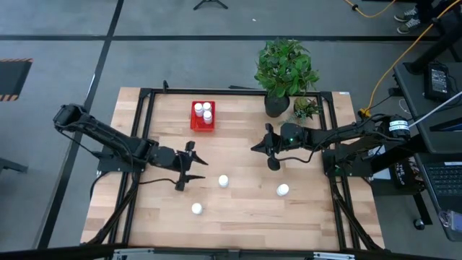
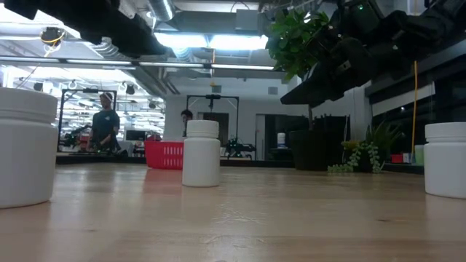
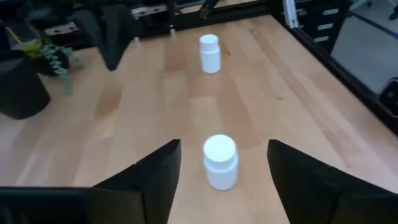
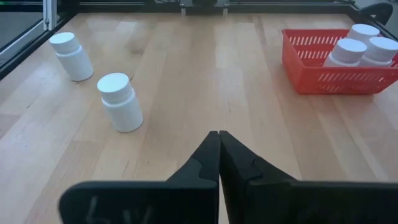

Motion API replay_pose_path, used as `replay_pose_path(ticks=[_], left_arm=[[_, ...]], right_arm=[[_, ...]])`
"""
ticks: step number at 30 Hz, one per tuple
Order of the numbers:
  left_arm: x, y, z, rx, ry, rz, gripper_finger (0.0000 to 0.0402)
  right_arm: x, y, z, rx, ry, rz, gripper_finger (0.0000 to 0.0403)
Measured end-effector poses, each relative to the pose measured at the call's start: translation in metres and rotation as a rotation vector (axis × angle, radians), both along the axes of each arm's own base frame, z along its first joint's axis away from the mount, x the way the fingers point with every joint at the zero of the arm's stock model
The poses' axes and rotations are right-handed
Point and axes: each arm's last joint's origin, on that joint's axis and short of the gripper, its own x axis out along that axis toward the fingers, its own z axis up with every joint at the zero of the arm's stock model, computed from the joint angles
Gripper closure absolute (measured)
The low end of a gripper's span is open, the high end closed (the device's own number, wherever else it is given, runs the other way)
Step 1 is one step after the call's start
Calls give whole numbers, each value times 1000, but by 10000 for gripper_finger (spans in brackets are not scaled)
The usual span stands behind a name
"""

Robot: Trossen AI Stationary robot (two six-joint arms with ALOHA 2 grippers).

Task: Pick and place pill bottles into a basket
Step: Put the white pill bottle into the red bin

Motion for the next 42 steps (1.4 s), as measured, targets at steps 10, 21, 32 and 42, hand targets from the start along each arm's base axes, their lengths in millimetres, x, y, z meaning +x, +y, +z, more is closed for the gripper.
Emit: replay_pose_path(ticks=[10, 21, 32, 42], left_arm=[[-7, -19, 0, -118, 0, 52, 162], [-6, -69, 26, -42, 64, 148, 162], [10, -122, 35, -30, 340, 266, 162], [28, -147, 44, -119, 413, 312, 162]], right_arm=[[0, 0, 0, 41, 4, -18, 399], [0, 0, 0, 17, 3, -7, 399], [-1, 0, -2, -3, 19, 2, 399], [-1, 0, -2, -30, 25, 15, 399]])
